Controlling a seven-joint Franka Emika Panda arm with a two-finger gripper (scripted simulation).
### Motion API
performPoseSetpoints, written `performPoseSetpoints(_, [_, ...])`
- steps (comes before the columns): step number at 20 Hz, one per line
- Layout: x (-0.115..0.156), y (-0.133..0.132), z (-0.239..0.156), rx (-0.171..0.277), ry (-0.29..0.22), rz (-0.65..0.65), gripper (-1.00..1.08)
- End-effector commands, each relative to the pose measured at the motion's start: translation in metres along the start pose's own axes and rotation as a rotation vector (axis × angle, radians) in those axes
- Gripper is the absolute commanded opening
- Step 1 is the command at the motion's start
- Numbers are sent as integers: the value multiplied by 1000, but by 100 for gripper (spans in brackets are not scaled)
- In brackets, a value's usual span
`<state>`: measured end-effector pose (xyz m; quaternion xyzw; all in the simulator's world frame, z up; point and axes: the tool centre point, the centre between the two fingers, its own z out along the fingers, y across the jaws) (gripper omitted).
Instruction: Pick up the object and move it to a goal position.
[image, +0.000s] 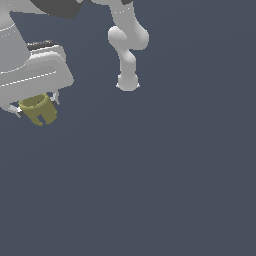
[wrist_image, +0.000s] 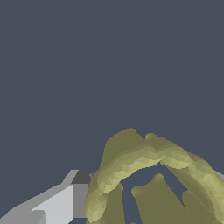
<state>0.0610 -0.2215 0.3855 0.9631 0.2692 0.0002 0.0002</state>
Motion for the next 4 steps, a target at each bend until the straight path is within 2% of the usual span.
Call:
performPoseSetpoints(1, [-1, 2, -3, 0, 0, -1, -100])
performPoseSetpoints(4, [-2, 3, -4, 0, 0, -1, -100])
